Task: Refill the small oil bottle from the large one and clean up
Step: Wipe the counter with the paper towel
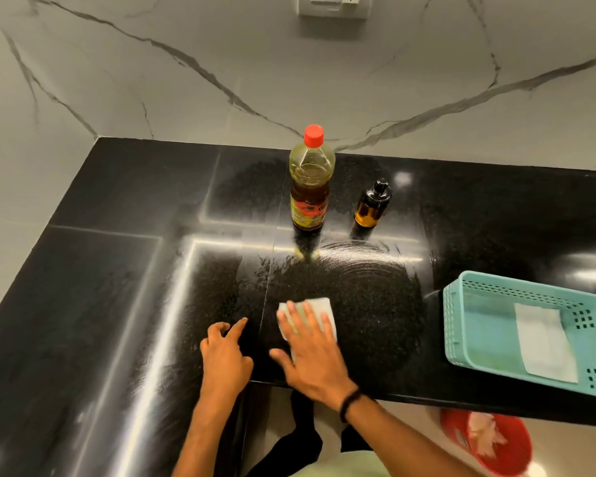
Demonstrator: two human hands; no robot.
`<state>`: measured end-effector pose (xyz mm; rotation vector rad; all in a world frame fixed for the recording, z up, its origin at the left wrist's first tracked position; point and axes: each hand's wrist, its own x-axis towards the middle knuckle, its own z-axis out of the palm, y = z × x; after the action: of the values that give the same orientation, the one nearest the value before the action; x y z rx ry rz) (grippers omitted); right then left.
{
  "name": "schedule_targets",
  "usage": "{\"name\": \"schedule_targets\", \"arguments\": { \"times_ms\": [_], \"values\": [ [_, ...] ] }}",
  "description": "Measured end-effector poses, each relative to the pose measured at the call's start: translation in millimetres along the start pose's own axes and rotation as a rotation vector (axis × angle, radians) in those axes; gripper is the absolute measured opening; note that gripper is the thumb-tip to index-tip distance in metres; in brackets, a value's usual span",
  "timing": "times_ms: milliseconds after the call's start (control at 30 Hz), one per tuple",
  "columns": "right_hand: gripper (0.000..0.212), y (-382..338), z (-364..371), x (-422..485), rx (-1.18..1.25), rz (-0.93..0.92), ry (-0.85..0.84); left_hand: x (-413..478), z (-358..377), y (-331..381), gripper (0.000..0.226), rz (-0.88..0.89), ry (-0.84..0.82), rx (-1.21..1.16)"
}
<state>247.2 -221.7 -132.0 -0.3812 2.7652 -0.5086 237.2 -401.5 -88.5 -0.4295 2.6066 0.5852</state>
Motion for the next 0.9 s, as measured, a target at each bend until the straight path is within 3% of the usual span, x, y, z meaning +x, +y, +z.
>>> {"name": "schedule_targets", "arguments": {
  "times_ms": [100, 267, 400, 533, 633, 767, 833, 900],
  "values": [
    [0.072, 45, -13, -2, -0.066, 0.135, 0.052, 1, -3, 1, 0.079, 0.028, -0.017, -0.002],
    [0.076, 55, -43, 92, -0.043, 0.256, 0.086, -5, 3, -5, 0.084, 0.060, 0.053, 0.104],
    [0.076, 6, -26, 106, -0.025, 0.091, 0.038, -5, 7, -9, 0.086, 0.075, 0.087, 0.152],
    [0.072, -15, 7, 3, -0.001, -0.128, -0.019, -2, 11, -11, 0.087, 0.069, 0.095, 0.143],
    [0.075, 38, 0, -41, -0.048, 0.053, 0.048, -1, 10, -9, 0.086, 0.082, 0.088, 0.133],
    [0.077, 108, -42, 7, -0.062, 0.335, 0.111, -2, 10, -13, 0.085, 0.076, 0.094, 0.118],
    [0.079, 107, -49, 39, -0.003, 0.393, 0.127, 0, 11, -15, 0.086, 0.098, 0.096, 0.124],
    [0.082, 84, -40, 43, 0.017, 0.341, 0.102, 2, 14, -15, 0.086, 0.093, 0.101, 0.136]
  ]
}}
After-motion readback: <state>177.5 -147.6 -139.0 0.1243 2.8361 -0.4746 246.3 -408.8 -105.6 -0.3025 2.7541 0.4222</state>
